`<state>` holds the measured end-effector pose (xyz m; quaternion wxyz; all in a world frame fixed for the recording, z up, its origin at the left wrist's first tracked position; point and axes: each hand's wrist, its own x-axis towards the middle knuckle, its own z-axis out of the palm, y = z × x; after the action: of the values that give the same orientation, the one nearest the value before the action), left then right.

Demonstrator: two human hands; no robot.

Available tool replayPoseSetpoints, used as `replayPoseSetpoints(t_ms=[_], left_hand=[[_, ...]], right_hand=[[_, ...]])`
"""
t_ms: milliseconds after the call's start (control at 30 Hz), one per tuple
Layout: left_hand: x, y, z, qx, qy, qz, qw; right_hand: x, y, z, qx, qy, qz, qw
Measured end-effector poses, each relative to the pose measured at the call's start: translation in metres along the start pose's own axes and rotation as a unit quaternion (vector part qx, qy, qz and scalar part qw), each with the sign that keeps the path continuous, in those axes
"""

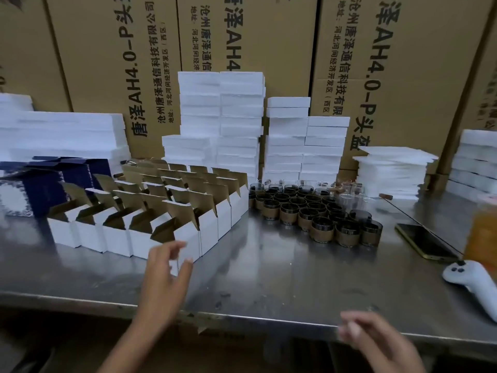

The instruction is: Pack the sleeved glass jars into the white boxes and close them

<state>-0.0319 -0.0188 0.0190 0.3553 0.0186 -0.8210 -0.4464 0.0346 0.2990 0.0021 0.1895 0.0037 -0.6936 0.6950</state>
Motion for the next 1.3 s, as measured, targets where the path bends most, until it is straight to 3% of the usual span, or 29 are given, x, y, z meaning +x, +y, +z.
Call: replayPoseSetpoints(t_ms=[133,267,400,500,700,833,1033,1100,1233,1300], left_hand=[[0.037,-0.022,0.006,0.126,0.035,-0.013,0.991],[0.046,-0.05,0.008,0.234,-0.008,-0.018,0.972],[0.042,-0.052,0.008,0.287,-0.006,0.024,0.957],[0.033,-0.038,0.009,0.313,0.004,0.102,0.944],[0.013,0.013,0.045,0.266,-0.04,0.193,0.944],[0.009,0.047,0.093,0.206,-0.061,0.211,0.954],[-0.001,0.07,0.143,0.189,-0.121,0.239,0.945],[0.0,0.069,0.15,0.161,-0.122,0.248,0.947],[0.009,0.053,0.158,0.073,-0.098,0.21,0.97],[0.014,0.043,0.162,0.037,-0.124,0.163,0.978]], right_hand=[[0.019,-0.027,0.036,0.002,-0.054,-0.033,0.998],[0.038,-0.027,0.048,-0.02,-0.08,-0.058,0.995],[0.053,-0.021,0.06,-0.007,-0.089,-0.045,0.995],[0.061,-0.015,0.068,-0.013,-0.093,-0.037,0.995],[0.072,-0.001,0.091,-0.092,-0.133,-0.053,0.985],[0.086,0.019,0.095,-0.172,-0.179,-0.032,0.968],[0.114,0.036,0.084,-0.06,-0.171,0.007,0.983],[0.124,0.043,0.076,-0.074,-0.17,0.009,0.983],[0.141,0.055,0.061,-0.09,-0.178,0.005,0.98],[0.152,0.059,0.058,-0.082,-0.186,0.009,0.979]])
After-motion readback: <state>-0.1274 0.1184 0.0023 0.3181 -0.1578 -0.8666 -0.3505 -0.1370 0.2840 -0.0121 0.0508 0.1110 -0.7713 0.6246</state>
